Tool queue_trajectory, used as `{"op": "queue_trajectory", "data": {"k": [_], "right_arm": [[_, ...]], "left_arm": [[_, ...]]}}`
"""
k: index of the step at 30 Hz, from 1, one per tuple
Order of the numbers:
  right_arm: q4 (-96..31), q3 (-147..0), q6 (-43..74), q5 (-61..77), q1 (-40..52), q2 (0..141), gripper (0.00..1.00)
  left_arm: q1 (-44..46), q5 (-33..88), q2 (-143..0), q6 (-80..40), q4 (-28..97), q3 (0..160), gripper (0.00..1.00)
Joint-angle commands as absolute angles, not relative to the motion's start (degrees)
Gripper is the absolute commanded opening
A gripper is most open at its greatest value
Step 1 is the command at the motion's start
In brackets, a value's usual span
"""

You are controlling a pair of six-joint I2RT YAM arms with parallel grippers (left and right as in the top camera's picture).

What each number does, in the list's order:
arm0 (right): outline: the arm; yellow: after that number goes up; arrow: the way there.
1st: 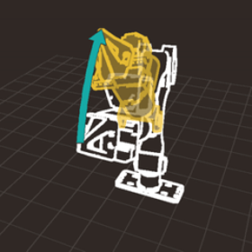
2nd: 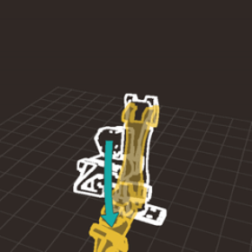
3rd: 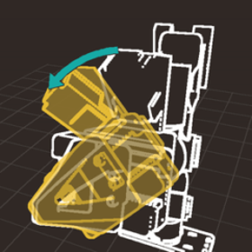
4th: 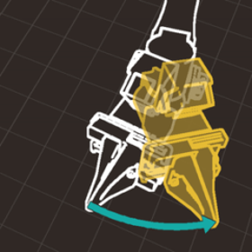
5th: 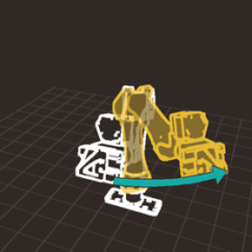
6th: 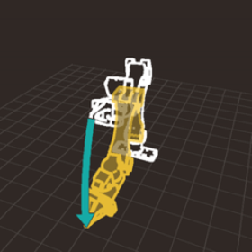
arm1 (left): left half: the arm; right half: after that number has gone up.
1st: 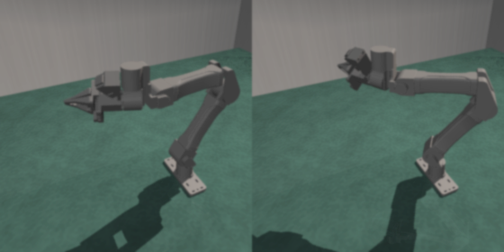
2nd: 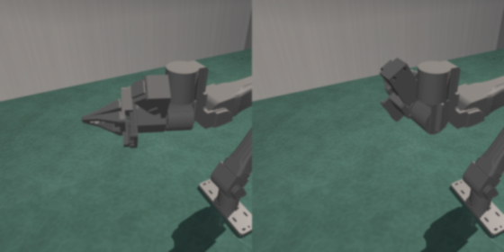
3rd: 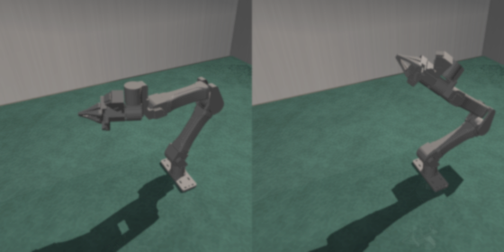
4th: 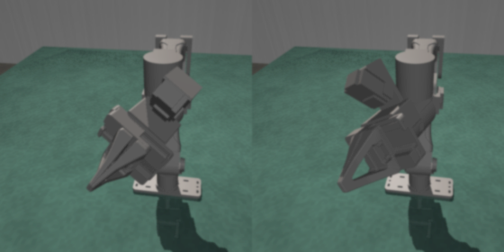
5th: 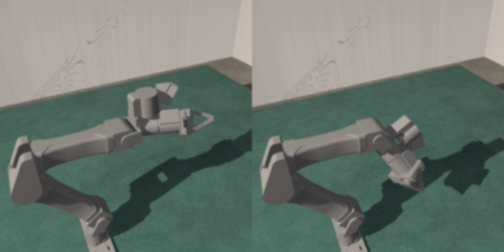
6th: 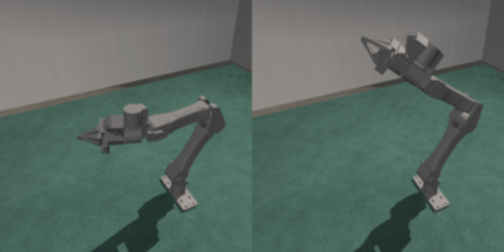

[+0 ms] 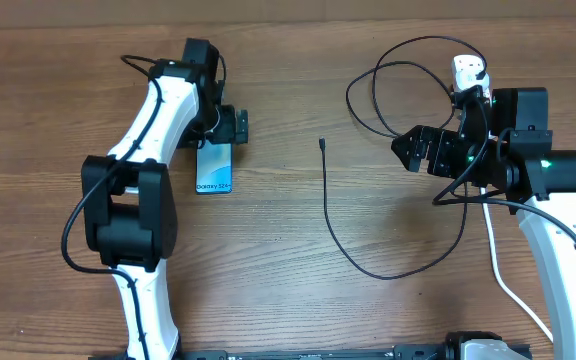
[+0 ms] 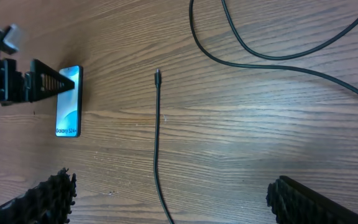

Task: Plug charger to phone and switch on socket
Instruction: 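Move the left gripper forward over the phone and lower onto it, then grasp the phone's top edge with the left gripper and lift it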

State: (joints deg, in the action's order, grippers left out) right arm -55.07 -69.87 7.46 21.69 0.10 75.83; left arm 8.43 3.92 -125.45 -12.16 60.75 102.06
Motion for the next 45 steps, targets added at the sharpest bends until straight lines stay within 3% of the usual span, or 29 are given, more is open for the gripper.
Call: {"op": "queue_trajectory", "data": {"k": [1,37,45], "right_arm": [[-54.81,-71.33,7.38,22.15,0.36,75.92,1.00],[-54.81,-71.31,7.38,22.13,0.36,76.01,1.00],[-54.78,-71.31,7.38,22.13,0.36,76.01,1.00]], "left_arm": [[7.42,0.89,-125.93,-14.44,61.76,103.22,1.00],[7.97,1.52,-126.34,-8.97,54.33,91.35,0.98],[7.92,1.48,-126.34,-8.95,51.72,89.67,0.91]]}}
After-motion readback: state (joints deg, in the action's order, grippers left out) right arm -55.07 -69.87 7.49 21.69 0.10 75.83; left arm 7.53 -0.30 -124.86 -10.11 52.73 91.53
